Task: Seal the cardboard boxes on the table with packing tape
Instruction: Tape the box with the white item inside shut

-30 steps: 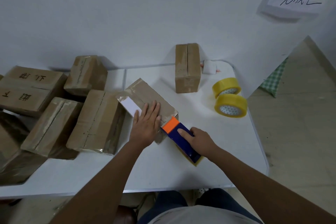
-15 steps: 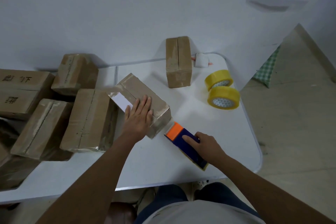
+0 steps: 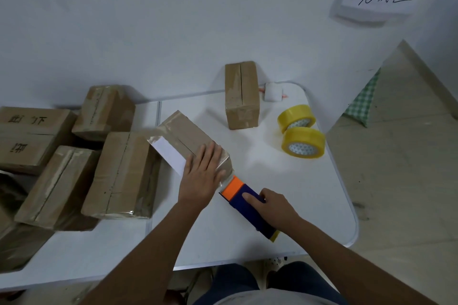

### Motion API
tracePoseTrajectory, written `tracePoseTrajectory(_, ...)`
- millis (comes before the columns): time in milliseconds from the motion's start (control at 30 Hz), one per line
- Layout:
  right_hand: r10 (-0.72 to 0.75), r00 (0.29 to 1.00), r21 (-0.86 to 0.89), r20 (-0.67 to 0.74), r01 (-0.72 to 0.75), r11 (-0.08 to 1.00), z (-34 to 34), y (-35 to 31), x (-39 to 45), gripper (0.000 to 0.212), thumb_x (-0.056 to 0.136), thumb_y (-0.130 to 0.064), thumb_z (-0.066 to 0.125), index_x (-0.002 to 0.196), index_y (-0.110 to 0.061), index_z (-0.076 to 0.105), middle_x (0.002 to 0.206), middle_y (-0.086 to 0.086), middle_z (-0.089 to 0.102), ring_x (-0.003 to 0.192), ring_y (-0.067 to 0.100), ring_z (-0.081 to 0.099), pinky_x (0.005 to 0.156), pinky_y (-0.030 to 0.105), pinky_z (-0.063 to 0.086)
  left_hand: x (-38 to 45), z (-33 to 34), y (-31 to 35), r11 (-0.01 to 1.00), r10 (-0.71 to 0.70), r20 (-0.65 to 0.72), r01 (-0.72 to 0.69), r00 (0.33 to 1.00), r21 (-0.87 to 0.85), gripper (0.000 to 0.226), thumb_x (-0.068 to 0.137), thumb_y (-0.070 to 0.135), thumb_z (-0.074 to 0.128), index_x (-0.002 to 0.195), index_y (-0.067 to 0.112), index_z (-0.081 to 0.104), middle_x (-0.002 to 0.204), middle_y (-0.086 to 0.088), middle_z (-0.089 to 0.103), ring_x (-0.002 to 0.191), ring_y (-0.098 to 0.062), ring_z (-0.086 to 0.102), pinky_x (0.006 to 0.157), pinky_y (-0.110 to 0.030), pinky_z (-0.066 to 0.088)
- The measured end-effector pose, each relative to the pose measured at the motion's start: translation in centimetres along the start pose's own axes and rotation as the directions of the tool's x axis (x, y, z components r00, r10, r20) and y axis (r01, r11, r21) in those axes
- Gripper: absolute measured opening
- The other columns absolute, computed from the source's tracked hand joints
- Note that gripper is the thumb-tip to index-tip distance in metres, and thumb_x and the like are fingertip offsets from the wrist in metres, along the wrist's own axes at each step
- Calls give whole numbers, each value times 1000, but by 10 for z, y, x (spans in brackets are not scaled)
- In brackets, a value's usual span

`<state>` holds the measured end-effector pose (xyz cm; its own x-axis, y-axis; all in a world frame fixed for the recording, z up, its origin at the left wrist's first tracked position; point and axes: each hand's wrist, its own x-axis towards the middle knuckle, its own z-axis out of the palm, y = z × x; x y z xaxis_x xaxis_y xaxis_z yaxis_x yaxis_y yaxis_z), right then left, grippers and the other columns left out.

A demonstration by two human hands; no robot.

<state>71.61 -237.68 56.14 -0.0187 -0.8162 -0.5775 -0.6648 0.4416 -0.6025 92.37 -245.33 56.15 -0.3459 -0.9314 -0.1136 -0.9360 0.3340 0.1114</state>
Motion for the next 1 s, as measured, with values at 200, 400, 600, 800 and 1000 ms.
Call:
tracePoseTrajectory(200, -29, 1000, -20, -5, 29, 999, -12, 2, -5, 52, 87, -69, 47, 80, -17, 45, 81, 3, 61, 68, 14, 57, 57, 22, 41, 2, 4, 4, 998, -29, -5, 29, 1000, 53, 63, 100, 52, 8, 154, 29, -14, 164, 7, -14, 151, -16, -15, 123, -40, -5)
tracePoseTrajectory(400, -13, 1000, -24, -13, 12, 1000, -11, 9, -12, 58, 87, -70, 45, 90, -12, 51, 88, 6, 66, 79, 21, 66, 66, 31, 54, 1, 8, 3, 997, -19, -24, 21, 1000, 68, 64, 98, 55, 4, 154, 29, -14, 164, 7, -14, 151, -17, -15, 122, -39, -8)
tracePoseTrajectory(600, 12, 1000, -46, -19, -13, 999, -17, 20, -18, 57, 86, -71, 46, 87, -14, 51, 85, 5, 65, 76, 20, 65, 64, 29, 52, 2, 11, 0, 999, -15, -54, 17, 998, 49, 63, 103, 51, 19, 155, 29, -9, 165, 6, -8, 152, -17, -10, 123, -40, -3)
tracePoseTrajectory(800, 57, 996, -14, 64, -56, 998, -24, 12, -15, 45, 91, -61, 49, 96, -16, 48, 94, 1, 61, 79, 11, 59, 60, 21, 44, 4, 6, -1, 994, -40, -60, 33, 997, -105, 70, 95, 66, 10, 157, 33, 4, 164, 14, 0, 152, -11, -3, 122, -39, 6)
tracePoseTrajectory(1000, -6, 1000, 11, -20, 7, 1000, -16, 0, -21, 38, 94, -46, 57, 109, -17, 37, 93, -3, 57, 75, 10, 58, 53, 15, 41, 9, 0, -7, 1000, -13, -95, 11, 995, -29, 69, 96, 59, 36, 157, 32, 18, 163, 10, 20, 147, -17, 22, 108, -40, 28)
